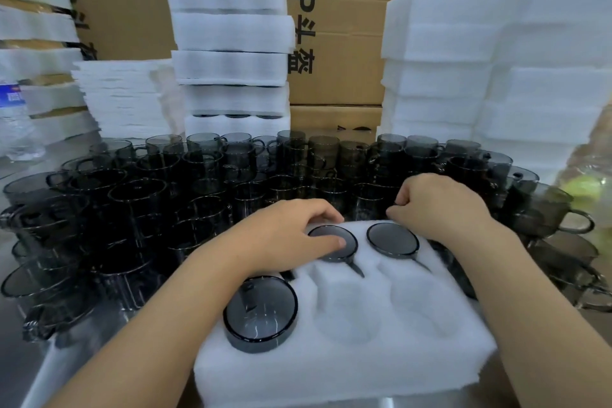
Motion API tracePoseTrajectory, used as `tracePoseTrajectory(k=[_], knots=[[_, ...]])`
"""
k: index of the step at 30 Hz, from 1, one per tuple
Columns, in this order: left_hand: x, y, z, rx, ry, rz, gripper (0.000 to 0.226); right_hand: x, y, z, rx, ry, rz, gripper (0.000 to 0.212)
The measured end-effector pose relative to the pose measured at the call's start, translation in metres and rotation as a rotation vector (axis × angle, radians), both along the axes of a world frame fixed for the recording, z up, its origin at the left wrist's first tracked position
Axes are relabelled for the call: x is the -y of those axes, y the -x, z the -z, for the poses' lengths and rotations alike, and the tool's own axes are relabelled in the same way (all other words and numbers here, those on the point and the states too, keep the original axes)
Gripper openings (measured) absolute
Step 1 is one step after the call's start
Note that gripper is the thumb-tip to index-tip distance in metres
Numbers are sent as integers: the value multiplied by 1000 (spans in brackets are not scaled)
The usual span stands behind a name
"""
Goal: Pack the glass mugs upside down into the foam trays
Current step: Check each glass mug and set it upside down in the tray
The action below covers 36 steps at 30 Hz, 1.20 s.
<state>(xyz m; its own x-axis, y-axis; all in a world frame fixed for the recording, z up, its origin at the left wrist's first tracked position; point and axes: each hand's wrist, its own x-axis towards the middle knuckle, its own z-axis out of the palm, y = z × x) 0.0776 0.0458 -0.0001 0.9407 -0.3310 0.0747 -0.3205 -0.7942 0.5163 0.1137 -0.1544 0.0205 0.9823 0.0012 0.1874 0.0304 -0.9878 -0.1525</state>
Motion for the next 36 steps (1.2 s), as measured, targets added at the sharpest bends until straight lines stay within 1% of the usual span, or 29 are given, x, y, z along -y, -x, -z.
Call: tracePoseTrajectory(k=[2, 5, 6, 8, 11, 15, 18, 23, 29, 33, 36], knots=[[0, 0, 0, -2, 7, 3, 28, -4, -3, 5, 31, -8, -32, 19], [-1, 0, 1, -8, 26, 10, 27, -10, -2, 6, 61, -34, -68, 25], [-1, -1, 2, -8, 31, 10, 27, -10, -1, 6, 56, -22, -61, 26], [-2, -1, 2, -8, 37, 8, 27, -7, 2, 2, 41, 69, -4, 29], [-3, -2, 3, -14, 37, 13, 28, 4, 10, -7, -8, 196, 103, 33], [-3, -2, 3, -11, 45, 7, 26, 14, 19, -13, -160, 230, 134, 37], [-3, -2, 4, -13, 43, 3, 24, 19, 18, -15, -248, 190, 104, 33], [-3, -2, 4, -7, 40, 5, 25, 30, 13, -19, -260, 39, 78, 34], [-4, -3, 5, -1, 34, 10, 24, 35, 16, -27, -377, -102, 13, 20], [-4, -4, 6, -4, 42, 10, 23, 29, 21, -27, -401, -30, -61, 23], [-5, -5, 7, -16, 50, 10, 22, 26, 27, -30, -386, 61, -89, 31]])
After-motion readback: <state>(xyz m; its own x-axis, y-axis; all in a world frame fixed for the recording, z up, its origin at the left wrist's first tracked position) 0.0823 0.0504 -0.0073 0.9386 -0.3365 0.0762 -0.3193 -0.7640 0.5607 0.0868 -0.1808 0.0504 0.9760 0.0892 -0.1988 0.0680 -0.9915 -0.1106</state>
